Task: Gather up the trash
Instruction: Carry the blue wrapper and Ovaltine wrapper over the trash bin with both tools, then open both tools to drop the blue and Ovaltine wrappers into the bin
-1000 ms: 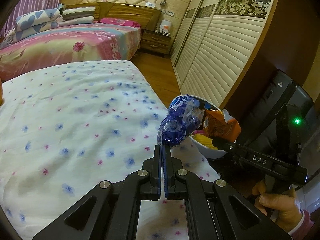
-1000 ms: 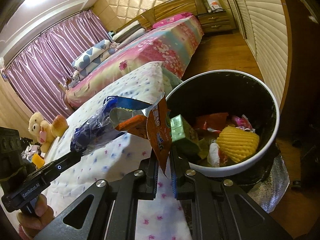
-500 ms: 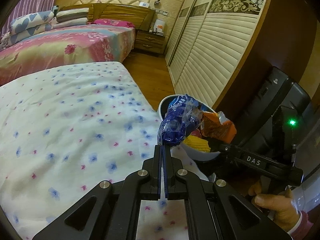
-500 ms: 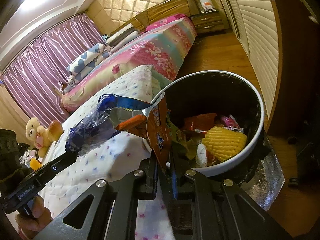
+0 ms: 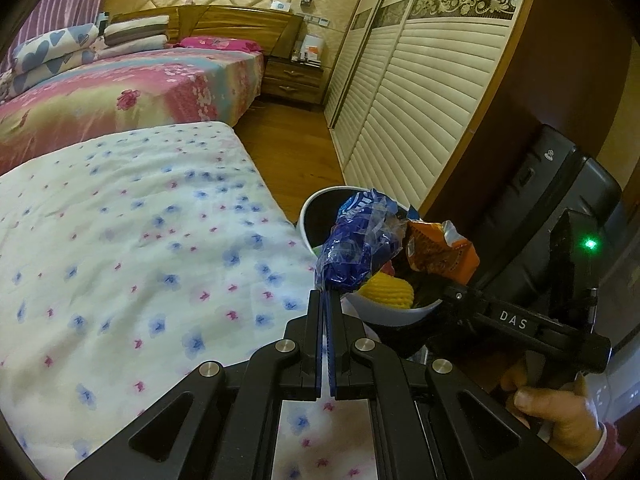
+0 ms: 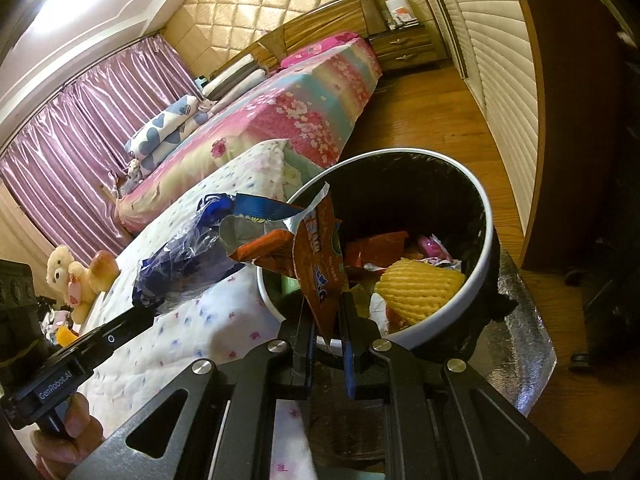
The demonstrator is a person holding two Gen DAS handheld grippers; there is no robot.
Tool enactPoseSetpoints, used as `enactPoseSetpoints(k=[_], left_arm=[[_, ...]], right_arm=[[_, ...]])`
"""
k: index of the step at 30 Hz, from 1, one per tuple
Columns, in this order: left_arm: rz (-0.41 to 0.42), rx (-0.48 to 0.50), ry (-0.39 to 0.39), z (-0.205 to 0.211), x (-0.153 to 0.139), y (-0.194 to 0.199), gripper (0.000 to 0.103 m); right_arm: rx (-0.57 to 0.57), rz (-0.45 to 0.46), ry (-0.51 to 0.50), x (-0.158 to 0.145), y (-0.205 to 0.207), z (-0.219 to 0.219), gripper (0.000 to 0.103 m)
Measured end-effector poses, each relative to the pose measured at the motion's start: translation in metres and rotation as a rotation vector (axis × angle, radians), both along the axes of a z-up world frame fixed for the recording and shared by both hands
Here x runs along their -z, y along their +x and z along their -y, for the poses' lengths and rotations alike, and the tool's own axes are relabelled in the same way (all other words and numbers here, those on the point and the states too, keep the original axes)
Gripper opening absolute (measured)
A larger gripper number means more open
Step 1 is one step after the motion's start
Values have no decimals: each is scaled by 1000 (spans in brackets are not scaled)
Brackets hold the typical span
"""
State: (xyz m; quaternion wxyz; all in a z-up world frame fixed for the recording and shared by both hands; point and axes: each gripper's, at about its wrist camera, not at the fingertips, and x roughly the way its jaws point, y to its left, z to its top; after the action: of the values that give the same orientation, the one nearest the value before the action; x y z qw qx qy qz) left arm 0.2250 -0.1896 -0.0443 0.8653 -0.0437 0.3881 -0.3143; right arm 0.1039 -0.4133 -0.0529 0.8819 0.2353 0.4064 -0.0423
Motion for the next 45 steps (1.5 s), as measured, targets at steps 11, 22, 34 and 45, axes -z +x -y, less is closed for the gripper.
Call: enactPoseSetpoints(k=[11,22,34,45], left_arm=[[1,14,6,13,2,6,0],[-6,28,12,27,5,13,0],[-15,30,28,47,10,26,0],[-11,39,47,62,13,32,0]], right_arm=[[21,-2,3,1,-2,8,10],[32,-12,2,5,1,18,10],[30,-32,-17,9,12,25,10],[39,-44,-31,10,19,29,10]])
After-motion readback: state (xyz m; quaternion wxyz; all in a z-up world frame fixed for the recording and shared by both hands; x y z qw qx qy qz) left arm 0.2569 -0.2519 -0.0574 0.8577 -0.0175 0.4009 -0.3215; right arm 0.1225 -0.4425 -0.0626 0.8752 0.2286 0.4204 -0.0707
